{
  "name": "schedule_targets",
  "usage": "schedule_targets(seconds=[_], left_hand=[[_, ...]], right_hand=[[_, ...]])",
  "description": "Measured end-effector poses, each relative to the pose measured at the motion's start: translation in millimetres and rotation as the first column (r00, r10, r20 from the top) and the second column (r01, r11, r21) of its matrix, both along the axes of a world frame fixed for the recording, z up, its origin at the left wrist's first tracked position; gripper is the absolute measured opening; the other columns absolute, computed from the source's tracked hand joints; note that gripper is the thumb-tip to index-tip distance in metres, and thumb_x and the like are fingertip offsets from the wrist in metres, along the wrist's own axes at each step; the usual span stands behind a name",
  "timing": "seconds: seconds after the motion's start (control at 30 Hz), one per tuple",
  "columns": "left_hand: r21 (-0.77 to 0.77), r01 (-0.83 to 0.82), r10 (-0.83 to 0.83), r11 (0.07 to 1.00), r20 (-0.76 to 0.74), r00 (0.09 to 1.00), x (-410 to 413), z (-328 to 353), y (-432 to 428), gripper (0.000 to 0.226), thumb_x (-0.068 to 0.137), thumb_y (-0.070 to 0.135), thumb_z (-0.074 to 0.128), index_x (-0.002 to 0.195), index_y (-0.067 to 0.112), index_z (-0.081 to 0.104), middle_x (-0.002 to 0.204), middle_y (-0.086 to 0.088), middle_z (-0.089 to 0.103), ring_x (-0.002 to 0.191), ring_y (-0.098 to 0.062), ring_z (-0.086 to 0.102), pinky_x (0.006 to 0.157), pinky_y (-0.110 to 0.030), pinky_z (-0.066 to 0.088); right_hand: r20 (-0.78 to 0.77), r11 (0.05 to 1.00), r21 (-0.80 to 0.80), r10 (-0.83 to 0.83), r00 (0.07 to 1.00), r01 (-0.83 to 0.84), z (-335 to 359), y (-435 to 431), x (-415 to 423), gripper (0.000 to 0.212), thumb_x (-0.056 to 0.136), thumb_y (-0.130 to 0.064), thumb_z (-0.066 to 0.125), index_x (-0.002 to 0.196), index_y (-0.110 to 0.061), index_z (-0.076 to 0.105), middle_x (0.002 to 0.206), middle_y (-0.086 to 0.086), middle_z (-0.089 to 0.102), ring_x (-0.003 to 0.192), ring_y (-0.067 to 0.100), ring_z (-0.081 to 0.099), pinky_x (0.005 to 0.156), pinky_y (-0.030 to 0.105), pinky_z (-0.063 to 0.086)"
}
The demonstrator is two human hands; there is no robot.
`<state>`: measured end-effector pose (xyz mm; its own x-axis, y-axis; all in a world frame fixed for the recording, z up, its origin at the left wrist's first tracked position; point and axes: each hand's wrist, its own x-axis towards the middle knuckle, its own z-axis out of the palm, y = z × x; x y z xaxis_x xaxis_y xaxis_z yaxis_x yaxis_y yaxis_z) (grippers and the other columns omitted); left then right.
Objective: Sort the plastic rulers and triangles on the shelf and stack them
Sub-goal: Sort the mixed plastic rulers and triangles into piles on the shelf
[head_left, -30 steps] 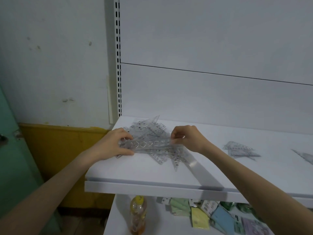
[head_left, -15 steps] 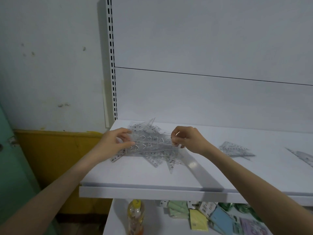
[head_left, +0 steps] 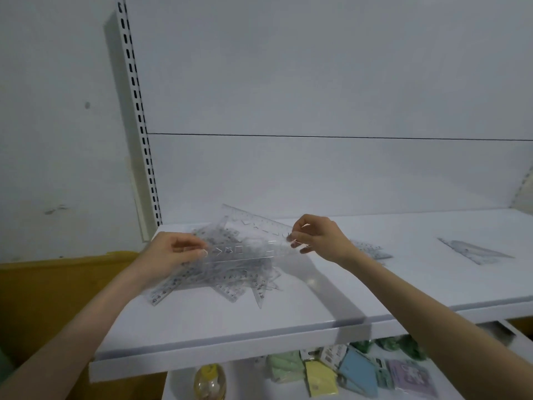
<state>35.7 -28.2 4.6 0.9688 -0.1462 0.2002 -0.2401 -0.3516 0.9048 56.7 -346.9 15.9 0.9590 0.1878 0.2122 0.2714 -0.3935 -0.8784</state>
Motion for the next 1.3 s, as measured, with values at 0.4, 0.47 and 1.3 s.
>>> schedule_targets(seconds=[0.4, 0.47, 1.3], left_hand=[[-0.213, 0.135, -0.150, 0.968, -0.055, 0.987, 34, 11, -121, 0.012, 0.094, -0.009, 0.040, 0.085, -0.003, 0.045, 0.085, -0.021, 0.071, 0.058, -0.027, 0.067, 0.051, -0.025, 0.056], [-0.166, 0.168, -0.173, 0.972, -0.011, 0.985, 42, 10, -158, 0.012, 0.095, -0.007, 0.039, 0.085, -0.003, 0.044, 0.087, -0.023, 0.071, 0.053, -0.023, 0.062, 0.046, -0.019, 0.047], [0.185, 0.116, -0.139, 0.976, 0.120, 0.983, 51, -17, -619, 0.015, 0.095, 0.009, 0.050, 0.087, 0.015, 0.061, 0.079, 0.008, 0.072, 0.071, -0.014, 0.063, 0.069, -0.020, 0.045]], right_hand=[[-0.114, 0.960, 0.118, -0.243, 0.963, 0.256, 20, -153, -44, 0.013, 0.092, -0.014, 0.060, 0.089, -0.004, 0.053, 0.091, 0.016, 0.073, 0.064, 0.034, 0.071, 0.049, 0.030, 0.054], [-0.104, 0.958, 0.066, -0.272, 0.957, 0.279, 19, -188, -48, 0.011, 0.092, -0.014, 0.059, 0.088, -0.006, 0.052, 0.089, 0.013, 0.073, 0.066, 0.033, 0.072, 0.055, 0.033, 0.054], [0.128, 0.695, -0.461, -0.564, 0.816, 0.552, -56, -685, -27, 0.032, 0.089, -0.020, 0.062, 0.119, -0.011, 0.057, 0.117, 0.003, 0.061, 0.090, 0.011, 0.054, 0.078, 0.019, 0.042]])
